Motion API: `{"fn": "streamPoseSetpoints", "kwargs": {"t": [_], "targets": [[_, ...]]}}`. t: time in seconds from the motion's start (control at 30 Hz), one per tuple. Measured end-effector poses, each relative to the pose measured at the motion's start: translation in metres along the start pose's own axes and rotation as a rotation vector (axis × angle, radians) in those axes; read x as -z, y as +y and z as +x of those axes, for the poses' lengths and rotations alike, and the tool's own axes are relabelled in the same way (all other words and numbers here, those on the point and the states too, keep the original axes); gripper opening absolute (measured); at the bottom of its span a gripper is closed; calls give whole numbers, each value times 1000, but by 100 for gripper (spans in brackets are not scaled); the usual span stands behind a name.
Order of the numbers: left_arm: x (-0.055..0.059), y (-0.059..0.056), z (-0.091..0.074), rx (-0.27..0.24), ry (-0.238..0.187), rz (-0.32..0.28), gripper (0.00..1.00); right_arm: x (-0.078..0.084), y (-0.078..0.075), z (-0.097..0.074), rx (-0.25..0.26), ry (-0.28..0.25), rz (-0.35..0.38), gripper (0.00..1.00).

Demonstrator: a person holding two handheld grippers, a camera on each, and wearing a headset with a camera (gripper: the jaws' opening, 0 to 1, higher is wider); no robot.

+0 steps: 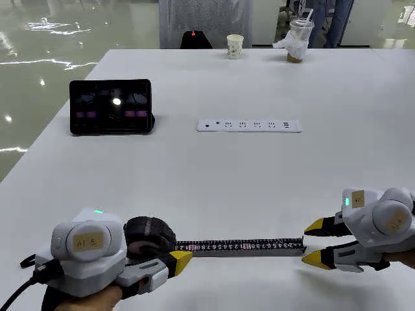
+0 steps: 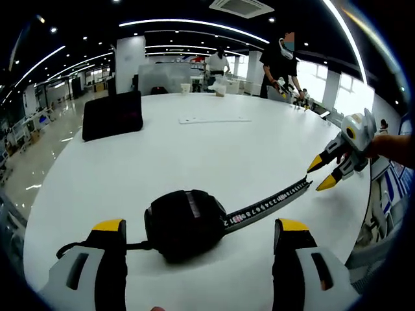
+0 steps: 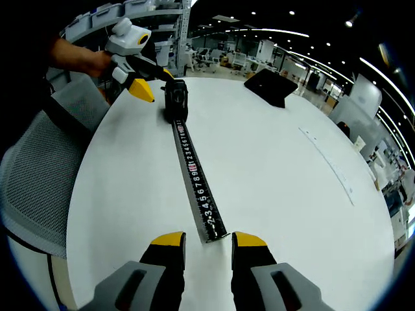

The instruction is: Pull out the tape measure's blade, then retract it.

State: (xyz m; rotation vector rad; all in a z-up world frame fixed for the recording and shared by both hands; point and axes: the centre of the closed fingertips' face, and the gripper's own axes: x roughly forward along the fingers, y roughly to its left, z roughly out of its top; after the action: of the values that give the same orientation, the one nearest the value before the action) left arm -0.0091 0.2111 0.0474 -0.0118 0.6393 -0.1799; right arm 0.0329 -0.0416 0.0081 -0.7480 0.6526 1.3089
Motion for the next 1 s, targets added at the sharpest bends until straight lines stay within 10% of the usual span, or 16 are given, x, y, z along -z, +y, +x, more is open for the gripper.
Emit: {"fn": "streamPoseSetpoints", "kwargs": {"t": [1.0], "targets": [[4,10,29,-77,54,-151,67,10,-2,22,-120,62,-44,13]]}}
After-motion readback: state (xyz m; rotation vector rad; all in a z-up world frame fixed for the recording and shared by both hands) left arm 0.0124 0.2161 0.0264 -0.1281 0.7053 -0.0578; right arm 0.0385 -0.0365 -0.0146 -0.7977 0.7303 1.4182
